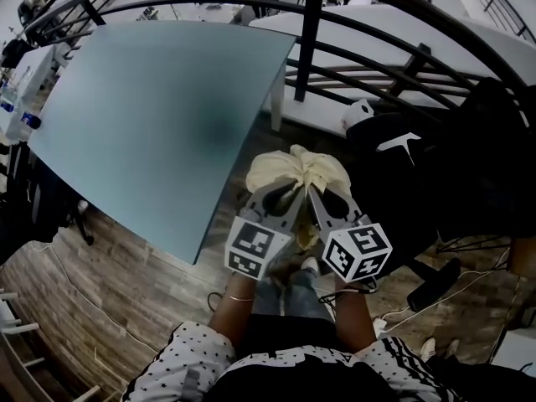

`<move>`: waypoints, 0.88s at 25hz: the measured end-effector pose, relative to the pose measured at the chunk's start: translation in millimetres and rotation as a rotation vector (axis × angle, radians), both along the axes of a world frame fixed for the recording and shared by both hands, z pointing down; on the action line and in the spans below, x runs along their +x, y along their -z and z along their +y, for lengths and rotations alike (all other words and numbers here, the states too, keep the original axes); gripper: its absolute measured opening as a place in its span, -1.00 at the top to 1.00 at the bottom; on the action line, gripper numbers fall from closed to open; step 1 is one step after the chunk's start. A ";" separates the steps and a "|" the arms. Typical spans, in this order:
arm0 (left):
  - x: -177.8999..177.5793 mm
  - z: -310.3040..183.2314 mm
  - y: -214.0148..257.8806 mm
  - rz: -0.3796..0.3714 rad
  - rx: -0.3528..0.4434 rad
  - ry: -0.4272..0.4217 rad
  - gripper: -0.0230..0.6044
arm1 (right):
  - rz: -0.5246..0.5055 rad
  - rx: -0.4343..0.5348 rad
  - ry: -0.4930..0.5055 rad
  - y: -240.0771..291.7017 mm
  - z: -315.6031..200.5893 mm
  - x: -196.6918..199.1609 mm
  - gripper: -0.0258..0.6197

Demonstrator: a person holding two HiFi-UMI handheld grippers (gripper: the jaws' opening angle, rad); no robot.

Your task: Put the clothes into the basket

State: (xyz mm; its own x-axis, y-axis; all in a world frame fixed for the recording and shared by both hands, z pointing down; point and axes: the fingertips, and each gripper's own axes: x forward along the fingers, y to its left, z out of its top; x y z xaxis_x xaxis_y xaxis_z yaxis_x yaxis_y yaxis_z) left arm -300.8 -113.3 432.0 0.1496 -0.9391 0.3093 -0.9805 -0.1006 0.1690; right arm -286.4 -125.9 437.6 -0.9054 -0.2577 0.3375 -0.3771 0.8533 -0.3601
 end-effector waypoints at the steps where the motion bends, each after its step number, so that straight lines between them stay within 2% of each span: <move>1: -0.6 0.1 -4.2 0.007 -0.005 0.002 0.80 | 0.008 -0.001 0.004 -4.1 0.0 -0.7 0.80; 15: -13.1 5.2 -59.1 0.039 -0.118 0.037 0.80 | 0.105 -0.072 0.038 -59.2 5.0 -13.5 0.80; 22: -17.7 13.2 -82.3 0.014 -0.180 0.049 0.80 | 0.164 -0.094 0.071 -82.3 12.5 -18.5 0.80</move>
State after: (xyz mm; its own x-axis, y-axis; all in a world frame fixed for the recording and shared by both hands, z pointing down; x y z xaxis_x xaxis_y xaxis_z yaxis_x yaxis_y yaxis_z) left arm -318.4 -100.1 514.3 0.1110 -0.8748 0.4716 -0.9808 -0.0198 0.1941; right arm -304.8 -113.5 519.9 -0.8510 -0.1555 0.5015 -0.3774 0.8453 -0.3782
